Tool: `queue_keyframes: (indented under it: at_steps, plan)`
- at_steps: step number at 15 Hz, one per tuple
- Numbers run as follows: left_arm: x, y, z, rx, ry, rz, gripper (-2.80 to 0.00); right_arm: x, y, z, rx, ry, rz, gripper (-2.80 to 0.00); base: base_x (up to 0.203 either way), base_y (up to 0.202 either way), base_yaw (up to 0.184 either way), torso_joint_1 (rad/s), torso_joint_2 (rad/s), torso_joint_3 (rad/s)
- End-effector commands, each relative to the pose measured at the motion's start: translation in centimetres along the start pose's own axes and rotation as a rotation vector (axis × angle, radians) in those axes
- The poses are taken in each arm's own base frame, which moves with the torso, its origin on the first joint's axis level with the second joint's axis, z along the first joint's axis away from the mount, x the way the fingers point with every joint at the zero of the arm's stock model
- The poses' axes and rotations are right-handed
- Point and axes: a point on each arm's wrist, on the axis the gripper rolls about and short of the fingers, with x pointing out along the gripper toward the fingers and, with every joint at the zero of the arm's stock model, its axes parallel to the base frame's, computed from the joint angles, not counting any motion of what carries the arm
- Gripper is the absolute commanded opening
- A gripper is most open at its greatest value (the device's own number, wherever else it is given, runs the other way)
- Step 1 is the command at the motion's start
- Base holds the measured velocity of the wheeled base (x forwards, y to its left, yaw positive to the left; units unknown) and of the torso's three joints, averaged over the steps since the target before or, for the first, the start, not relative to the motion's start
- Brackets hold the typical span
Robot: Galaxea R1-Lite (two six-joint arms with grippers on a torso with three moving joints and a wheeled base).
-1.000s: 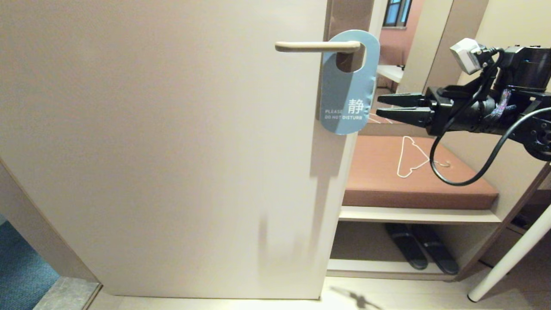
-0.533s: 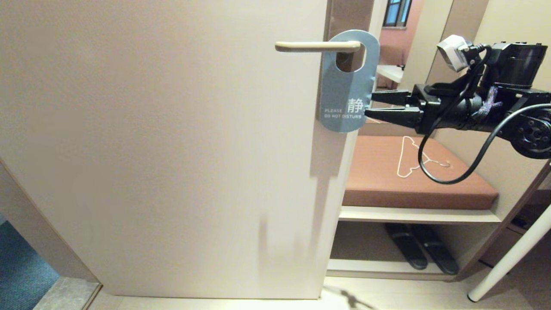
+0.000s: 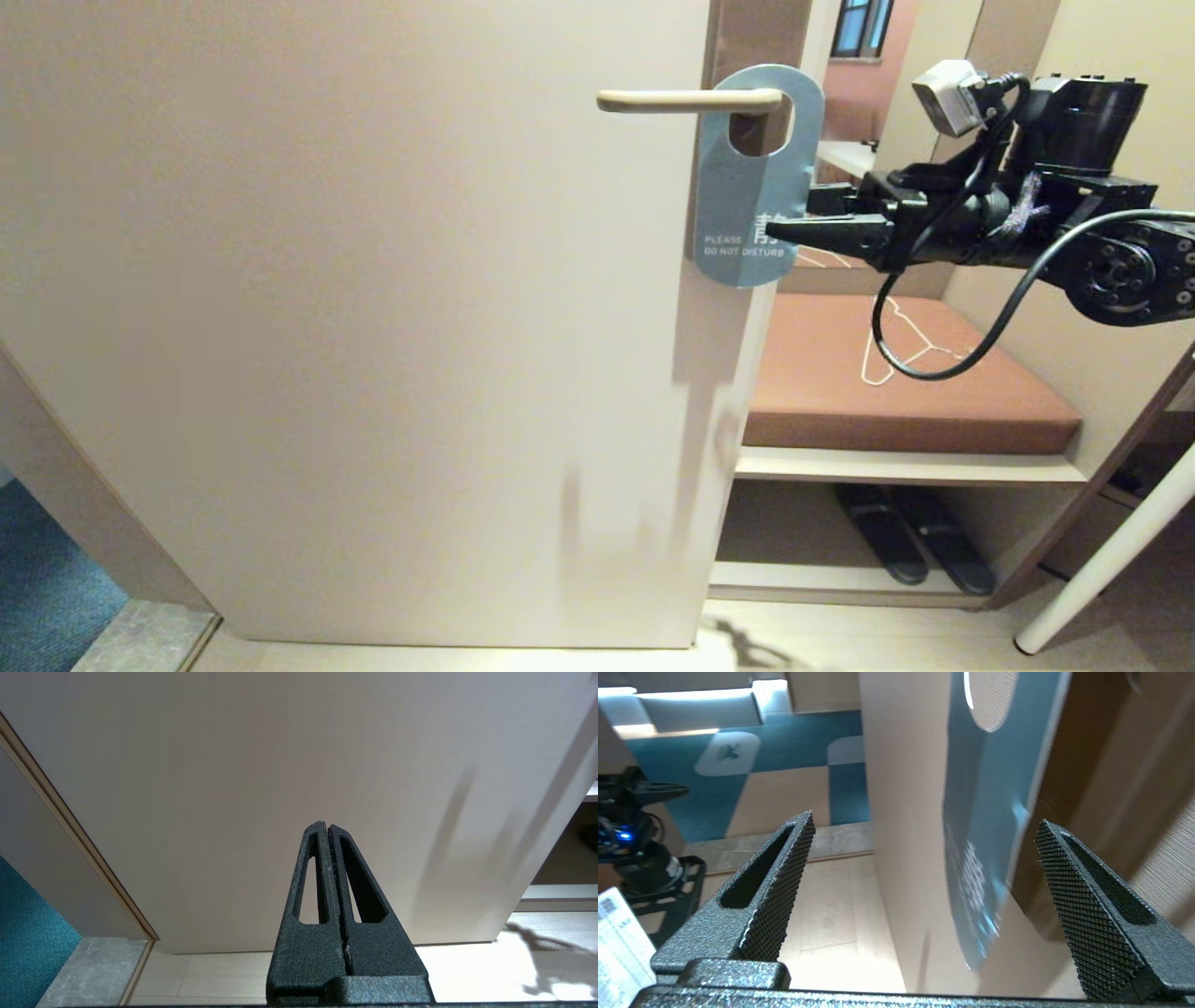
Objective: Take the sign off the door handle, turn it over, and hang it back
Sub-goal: Take down the sign
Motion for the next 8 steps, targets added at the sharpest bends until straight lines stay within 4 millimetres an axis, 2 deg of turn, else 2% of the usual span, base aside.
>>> queue_keyframes:
  at_steps: [1,8]
  plan:
    - [0.0,0.0,0.0,0.0,0.001,0.001,-2.8,0.6,-0.1,-0.1,0.004,0.0,0.023,0.0,0.0,0.0,0.0,0.0,0.0,0.0]
    - [0.0,0.0,0.0,0.0,0.001,0.001,-2.8,2.1,0.4,-0.6,0.02,0.008,0.081,0.0,0.0,0.0,0.0,0.0,0.0,0.0]
